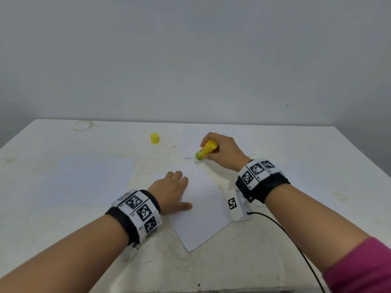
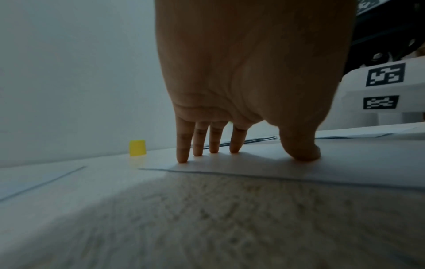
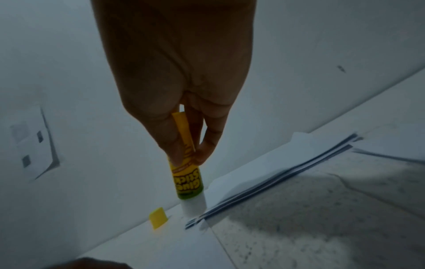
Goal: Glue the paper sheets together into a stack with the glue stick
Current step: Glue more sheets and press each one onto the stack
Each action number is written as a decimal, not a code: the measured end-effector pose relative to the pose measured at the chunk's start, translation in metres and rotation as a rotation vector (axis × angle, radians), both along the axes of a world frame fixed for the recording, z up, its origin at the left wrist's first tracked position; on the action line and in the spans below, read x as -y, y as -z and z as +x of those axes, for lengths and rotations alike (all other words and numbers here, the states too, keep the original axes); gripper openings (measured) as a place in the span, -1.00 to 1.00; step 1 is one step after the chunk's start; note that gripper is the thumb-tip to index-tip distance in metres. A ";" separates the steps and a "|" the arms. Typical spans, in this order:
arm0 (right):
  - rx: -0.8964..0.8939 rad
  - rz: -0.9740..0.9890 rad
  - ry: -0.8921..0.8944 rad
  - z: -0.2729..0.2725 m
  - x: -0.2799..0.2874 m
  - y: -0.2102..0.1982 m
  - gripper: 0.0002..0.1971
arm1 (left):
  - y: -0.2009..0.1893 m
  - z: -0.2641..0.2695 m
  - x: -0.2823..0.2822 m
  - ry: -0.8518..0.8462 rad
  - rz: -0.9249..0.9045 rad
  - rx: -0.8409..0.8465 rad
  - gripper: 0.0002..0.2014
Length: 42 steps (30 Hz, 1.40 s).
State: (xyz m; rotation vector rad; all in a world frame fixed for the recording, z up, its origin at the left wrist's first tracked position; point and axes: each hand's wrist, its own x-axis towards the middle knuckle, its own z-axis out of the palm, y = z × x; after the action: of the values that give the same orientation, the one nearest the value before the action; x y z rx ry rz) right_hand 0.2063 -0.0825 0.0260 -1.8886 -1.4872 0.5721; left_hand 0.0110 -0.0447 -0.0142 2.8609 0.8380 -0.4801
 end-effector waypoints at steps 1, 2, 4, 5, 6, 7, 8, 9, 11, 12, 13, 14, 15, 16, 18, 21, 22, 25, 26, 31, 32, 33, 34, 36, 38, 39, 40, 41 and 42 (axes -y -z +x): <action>0.011 -0.006 -0.030 -0.003 -0.004 0.001 -0.76 | 0.001 0.000 0.000 -0.006 -0.004 0.000 -0.28; 0.024 -0.010 -0.058 -0.007 -0.008 0.002 -0.77 | 0.001 0.000 -0.001 -0.007 -0.007 -0.001 -0.28; 0.046 -0.026 -0.099 -0.012 -0.013 0.004 -0.78 | 0.000 0.000 -0.002 -0.010 -0.014 -0.001 -0.27; 0.058 -0.037 -0.112 -0.013 -0.015 0.006 -0.79 | 0.000 0.000 -0.003 -0.009 -0.014 -0.001 -0.27; 0.077 -0.049 -0.122 -0.015 -0.017 0.007 -0.80 | 0.000 0.000 -0.003 -0.008 -0.015 -0.002 -0.27; 0.104 -0.064 -0.132 -0.015 -0.017 0.009 -0.81 | 0.000 0.000 -0.003 -0.006 -0.016 -0.002 -0.27; 0.134 -0.083 -0.146 -0.016 -0.017 0.010 -0.82 | 0.001 0.000 -0.003 -0.005 -0.018 -0.003 -0.27; 0.161 -0.100 -0.163 -0.015 -0.016 0.010 -0.84 | 0.001 0.000 -0.003 -0.002 -0.020 -0.005 -0.26; 0.203 -0.124 -0.203 -0.014 -0.012 0.008 -0.86 | -0.001 0.000 -0.004 0.009 -0.024 -0.015 -0.21; 0.218 -0.132 -0.222 -0.012 -0.008 0.007 -0.87 | -0.003 0.000 -0.005 0.014 -0.031 -0.020 -0.18; 0.229 -0.138 -0.236 -0.010 -0.004 0.006 -0.87 | -0.004 0.000 -0.006 0.017 -0.039 -0.022 -0.16; 0.236 -0.143 -0.250 -0.008 0.001 0.004 -0.86 | -0.006 0.000 -0.007 0.020 -0.048 -0.022 -0.15; 0.238 -0.150 -0.263 -0.006 0.007 0.003 -0.86 | -0.008 -0.001 -0.008 0.025 -0.054 -0.021 -0.16; 0.239 -0.161 -0.276 -0.005 0.012 0.001 -0.85 | -0.009 -0.001 -0.010 0.030 -0.060 -0.021 -0.19; 0.246 -0.189 -0.294 -0.003 0.025 -0.003 -0.85 | -0.010 -0.002 -0.013 0.039 -0.066 -0.025 -0.26; 0.240 -0.226 -0.320 -0.002 0.042 -0.009 -0.84 | -0.012 -0.001 -0.016 0.040 -0.085 -0.039 -0.32; 0.235 -0.240 -0.333 -0.001 0.048 -0.011 -0.84 | -0.013 0.000 -0.017 0.040 -0.090 -0.047 -0.34; 0.231 -0.289 -0.365 0.001 0.061 -0.015 -0.81 | -0.016 -0.001 -0.020 0.051 -0.106 -0.061 -0.38; 0.236 -0.306 -0.371 0.002 0.064 -0.016 -0.79 | -0.016 -0.002 -0.020 0.053 -0.115 -0.063 -0.37; 0.279 -0.385 -0.397 0.004 0.076 -0.023 -0.81 | -0.014 -0.004 -0.020 0.069 -0.065 -0.122 -0.32; 0.284 -0.400 -0.408 0.004 0.077 -0.024 -0.82 | -0.014 -0.004 -0.019 0.077 -0.047 -0.137 -0.33; 0.292 -0.417 -0.421 0.004 0.078 -0.026 -0.82 | -0.015 -0.004 -0.019 0.087 -0.034 -0.146 -0.34; 0.300 -0.440 -0.433 0.004 0.079 -0.029 -0.82 | -0.015 -0.005 -0.018 0.094 -0.025 -0.150 -0.34; 0.313 -0.487 -0.442 0.007 0.079 -0.034 -0.83 | -0.016 -0.006 -0.015 0.096 -0.008 -0.147 -0.34; 0.316 -0.484 -0.396 0.012 0.078 -0.037 -0.78 | -0.016 -0.007 -0.012 0.087 0.027 -0.149 -0.34; 0.304 -0.445 -0.346 0.015 0.076 -0.038 -0.75 | -0.017 -0.008 -0.011 0.079 0.048 -0.156 -0.33; 0.271 -0.385 -0.280 0.019 0.075 -0.039 -0.73 | -0.017 -0.009 -0.009 0.073 0.072 -0.168 -0.32; 0.222 -0.316 -0.207 0.023 0.073 -0.038 -0.73 | -0.016 -0.009 -0.007 0.074 0.103 -0.181 -0.30; 0.168 -0.250 -0.139 0.027 0.071 -0.037 -0.75 | -0.016 -0.010 -0.005 0.078 0.141 -0.194 -0.28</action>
State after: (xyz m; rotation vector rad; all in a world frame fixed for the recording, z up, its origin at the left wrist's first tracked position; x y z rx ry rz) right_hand 0.2332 -0.1536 0.0635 -2.0766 -1.7335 0.7053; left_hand 0.0011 -0.0401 0.0014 3.0224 0.8218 -0.7471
